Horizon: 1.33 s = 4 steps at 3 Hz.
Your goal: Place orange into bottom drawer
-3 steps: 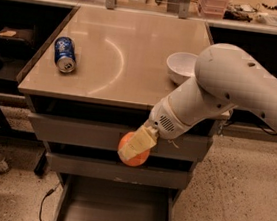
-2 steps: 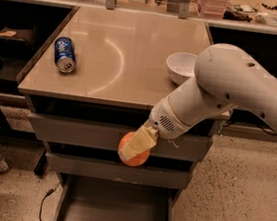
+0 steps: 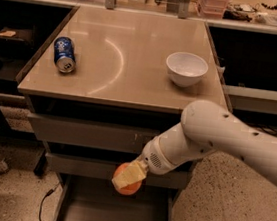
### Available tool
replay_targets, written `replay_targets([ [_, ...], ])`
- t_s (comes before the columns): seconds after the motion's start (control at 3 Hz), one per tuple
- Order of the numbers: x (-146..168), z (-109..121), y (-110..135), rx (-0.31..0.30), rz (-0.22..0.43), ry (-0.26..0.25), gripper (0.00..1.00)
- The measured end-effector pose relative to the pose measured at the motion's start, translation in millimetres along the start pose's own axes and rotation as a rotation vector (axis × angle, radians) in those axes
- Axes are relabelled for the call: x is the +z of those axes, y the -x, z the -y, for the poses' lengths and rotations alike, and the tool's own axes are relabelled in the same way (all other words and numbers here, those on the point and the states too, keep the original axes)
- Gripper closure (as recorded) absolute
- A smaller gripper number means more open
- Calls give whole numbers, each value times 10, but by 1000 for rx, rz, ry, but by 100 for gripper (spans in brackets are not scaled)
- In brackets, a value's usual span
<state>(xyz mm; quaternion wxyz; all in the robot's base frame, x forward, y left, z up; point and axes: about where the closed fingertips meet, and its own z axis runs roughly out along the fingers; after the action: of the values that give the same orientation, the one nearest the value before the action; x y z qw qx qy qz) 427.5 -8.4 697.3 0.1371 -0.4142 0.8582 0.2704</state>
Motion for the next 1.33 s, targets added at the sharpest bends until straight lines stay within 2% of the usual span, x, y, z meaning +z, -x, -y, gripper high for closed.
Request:
replay_targets([
  [0.33, 497, 144, -299, 77, 10, 13, 100],
  [0.67, 497, 144, -299, 77, 10, 13, 100],
  [1.0, 739, 243, -415, 104, 5, 17, 100],
  [1.33, 1044, 471, -613, 139, 50, -4, 100],
])
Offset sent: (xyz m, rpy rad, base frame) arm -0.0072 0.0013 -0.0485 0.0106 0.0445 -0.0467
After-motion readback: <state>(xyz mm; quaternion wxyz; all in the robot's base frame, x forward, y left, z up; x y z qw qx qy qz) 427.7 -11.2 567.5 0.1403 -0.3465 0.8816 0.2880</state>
